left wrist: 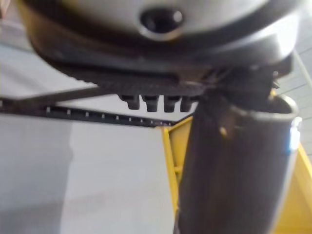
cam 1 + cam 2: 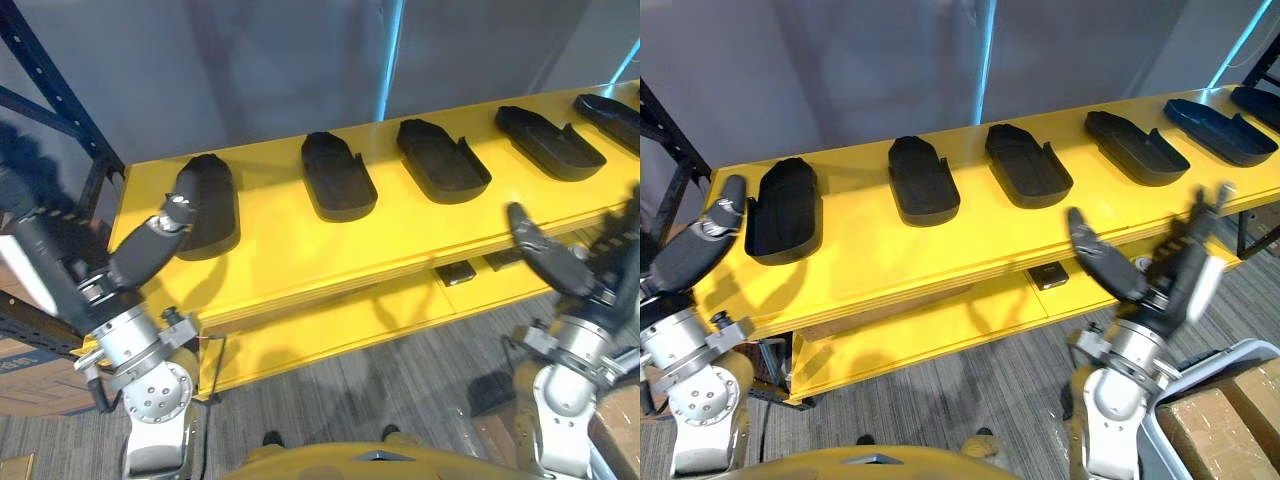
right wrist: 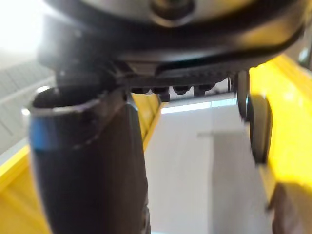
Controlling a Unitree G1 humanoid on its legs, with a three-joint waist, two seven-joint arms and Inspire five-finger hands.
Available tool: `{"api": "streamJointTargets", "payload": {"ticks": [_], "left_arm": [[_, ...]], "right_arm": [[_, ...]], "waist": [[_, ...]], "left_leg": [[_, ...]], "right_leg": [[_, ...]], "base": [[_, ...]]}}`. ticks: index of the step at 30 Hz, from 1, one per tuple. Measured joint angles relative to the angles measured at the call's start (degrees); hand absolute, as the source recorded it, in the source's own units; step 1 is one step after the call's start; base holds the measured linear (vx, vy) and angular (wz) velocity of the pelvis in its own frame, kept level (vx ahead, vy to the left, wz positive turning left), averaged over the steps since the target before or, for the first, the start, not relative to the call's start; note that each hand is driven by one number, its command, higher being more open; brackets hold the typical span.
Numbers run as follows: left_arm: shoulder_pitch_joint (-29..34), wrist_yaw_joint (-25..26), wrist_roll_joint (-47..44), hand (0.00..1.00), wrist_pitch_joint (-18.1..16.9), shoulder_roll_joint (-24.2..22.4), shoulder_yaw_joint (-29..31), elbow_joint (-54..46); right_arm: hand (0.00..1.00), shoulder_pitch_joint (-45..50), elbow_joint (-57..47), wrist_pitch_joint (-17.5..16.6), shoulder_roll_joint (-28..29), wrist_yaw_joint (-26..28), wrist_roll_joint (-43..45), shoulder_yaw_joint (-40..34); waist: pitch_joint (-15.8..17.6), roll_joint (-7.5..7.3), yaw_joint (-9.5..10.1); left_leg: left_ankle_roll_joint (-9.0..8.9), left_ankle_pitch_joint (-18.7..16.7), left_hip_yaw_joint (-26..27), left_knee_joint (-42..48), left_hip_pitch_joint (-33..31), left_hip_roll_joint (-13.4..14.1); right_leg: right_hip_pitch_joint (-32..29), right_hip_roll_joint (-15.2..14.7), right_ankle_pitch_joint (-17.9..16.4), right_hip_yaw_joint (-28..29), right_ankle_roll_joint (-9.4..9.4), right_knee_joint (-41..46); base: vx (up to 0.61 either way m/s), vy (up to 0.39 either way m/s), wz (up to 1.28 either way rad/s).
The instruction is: Walk over and take three plastic housings, then place them on the shelf
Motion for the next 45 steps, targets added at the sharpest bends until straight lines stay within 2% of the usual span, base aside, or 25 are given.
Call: {"api": "streamJointTargets", "payload": {"ticks": [3,5,9,12,17,21,26,27,29,31,35,37,40,42,43,45], "left_arm": [[2.4,-1.1,0.2,1.0,-0.2,-0.1,2.7,0.0],[2.4,-3.4,-0.1,1.0,-0.7,-0.1,2.6,0.0],[2.2,-9.2,-2.0,1.0,-1.6,-0.1,0.5,0.8],[2.3,-10.2,-1.5,1.0,-1.1,-0.1,-1.3,5.0],[5.5,-15.2,-1.1,1.0,-1.4,0.2,-3.0,7.4],[6.6,-18.0,0.5,1.0,-1.6,3.3,-4.2,6.8],[6.5,-18.4,-0.2,1.0,-3.1,5.0,-3.3,2.3],[6.3,-19.1,-2.1,1.0,-3.9,5.0,-2.7,1.8],[6.0,-19.4,-3.7,1.0,-4.1,5.0,-2.1,1.8],[6.1,-17.3,-4.0,1.0,-4.1,4.9,-2.0,1.9],[6.1,-11.5,-2.9,1.0,-4.2,4.7,-1.6,1.9],[6.0,-9.3,-1.1,1.0,-4.7,4.3,-1.3,1.9],[4.1,-3.0,5.8,1.0,-6.8,4.3,-1.2,1.8],[3.2,4.5,12.3,1.0,-8.5,4.3,0.4,0.0],[2.9,6.3,13.4,1.0,-8.8,4.4,0.8,-0.6],[0.0,15.5,20.2,1.0,-7.6,4.4,3.3,-2.1]], "right_arm": [[1.0,0.8,5.1,-0.1,1.4,-3.6,2.7,-8.4],[1.0,1.7,6.6,-0.1,2.1,-4.3,2.7,-10.3],[1.0,2.1,10.0,-1.0,3.0,-4.3,4.2,-8.3],[1.0,2.1,15.5,-0.9,3.5,-4.7,4.2,-6.2],[1.0,2.4,26.8,2.0,5.6,-3.1,5.0,-5.7],[1.0,2.0,38.9,3.5,5.5,0.8,7.4,-5.7],[1.0,0.3,55.1,10.4,4.5,6.2,11.4,-5.8],[1.0,-0.5,59.9,12.8,3.9,8.5,13.4,-6.4],[1.0,-1.7,64.7,14.5,3.2,10.8,13.9,-6.7],[1.0,-3.1,70.0,15.9,2.2,14.0,15.4,-6.7],[1.0,-5.4,74.3,18.1,1.0,17.6,16.1,-6.6],[1.0,-5.9,75.7,18.6,0.4,18.8,16.1,-6.6],[1.0,-6.0,78.6,19.2,-0.1,20.0,16.2,-6.6],[1.0,-6.9,80.6,19.5,-0.2,20.5,16.7,-6.6],[1.0,-7.1,80.7,19.6,-0.2,20.5,16.9,-6.6],[1.0,-7.2,80.9,20.1,-0.2,20.7,17.8,-6.6]], "waist": [[-0.2,0.25,-0.25],[-0.3,0.51,-0.46],[-0.5,0.85,-0.56],[-0.7,1.06,-0.17],[-0.7,1.11,0.08],[-0.7,1.16,1.01],[-0.7,1.31,2.01],[-0.8,1.58,2.96],[-0.5,1.92,3.31],[-0.4,2.14,4.47],[-0.3,2.18,4.9],[-0.2,2.01,5.37],[0.1,1.46,6.12],[0.6,0.69,6.13],[0.7,0.6,6.13],[0.7,0.59,6.22]], "left_leg": [[-0.08,-0.1,-0.4,0.0,-0.1,0.1],[-0.09,-0.1,-0.7,0.0,0.0,0.1],[-0.07,-0.1,-0.8,0.0,-0.1,0.1],[-0.05,-0.1,-1.0,0.0,-0.2,0.1],[-0.02,0.0,-2.3,0.0,-1.2,0.1],[-0.07,0.0,-3.4,0.0,-1.6,0.1],[-0.11,0.4,-6.9,0.0,-2.1,-0.2],[-0.14,0.6,-7.8,0.0,-2.1,-0.2],[-0.05,0.8,-8.8,0.0,-2.2,-0.3],[0.13,0.9,-9.5,0.0,-2.2,-0.2],[0.06,1.2,-10.4,0.0,-2.3,-0.1],[-0.1,1.3,-10.8,0.0,-2.3,-0.1],[-0.07,1.5,-12.1,0.0,-2.3,-0.3],[-0.09,1.6,-12.7,0.0,-2.2,-0.3],[-0.09,1.6,-12.7,0.0,-2.2,-0.3],[-0.09,1.6,-13.1,0.2,-2.1,-0.4]], "right_leg": [[0.6,0.1,0.0,-0.6,0.01,-0.6],[1.0,0.1,0.0,-0.9,-0.01,-0.7],[1.0,0.1,-0.1,-0.9,-0.15,-0.7],[1.0,0.1,-0.2,-1.0,-0.28,-0.7],[1.0,0.0,-0.2,-2.4,-0.19,-0.7],[1.3,0.0,-0.3,-3.7,-0.31,-0.7],[3.1,-0.2,-1.1,-6.9,-0.24,-0.6],[3.3,-0.2,-1.4,-7.6,-0.32,-0.3],[4.0,-0.1,-2.2,-8.8,-0.75,-0.1],[4.1,-0.1,-3.1,-9.3,-0.54,0.7],[4.4,0.1,-3.7,-10.1,-0.53,1.2],[4.6,0.1,-3.8,-10.3,-0.57,1.2],[5.4,0.1,-4.5,-11.4,-0.56,1.4],[5.8,0.2,-4.9,-11.9,-0.65,1.7],[5.8,0.1,-5.0,-11.9,-0.7,1.9],[5.8,0.1,-5.4,-11.9,-1.15,2.4]], "base": [[0.01,-0.003,0.06],[0.0,-0.001,0.08],[-0.01,0.001,0.01],[0.0,0.0,0.02],[0.01,-0.003,0.14],[0.02,-0.003,0.16],[0.0,-0.014,0.32],[-0.01,-0.031,0.38],[-0.03,-0.031,0.3],[-0.03,-0.024,0.18],[-0.01,-0.026,0.12],[0.01,-0.014,0.1],[0.02,-0.029,0.24],[0.01,-0.029,0.15],[0.02,-0.033,0.06],[0.03,-0.029,0.07]]}}
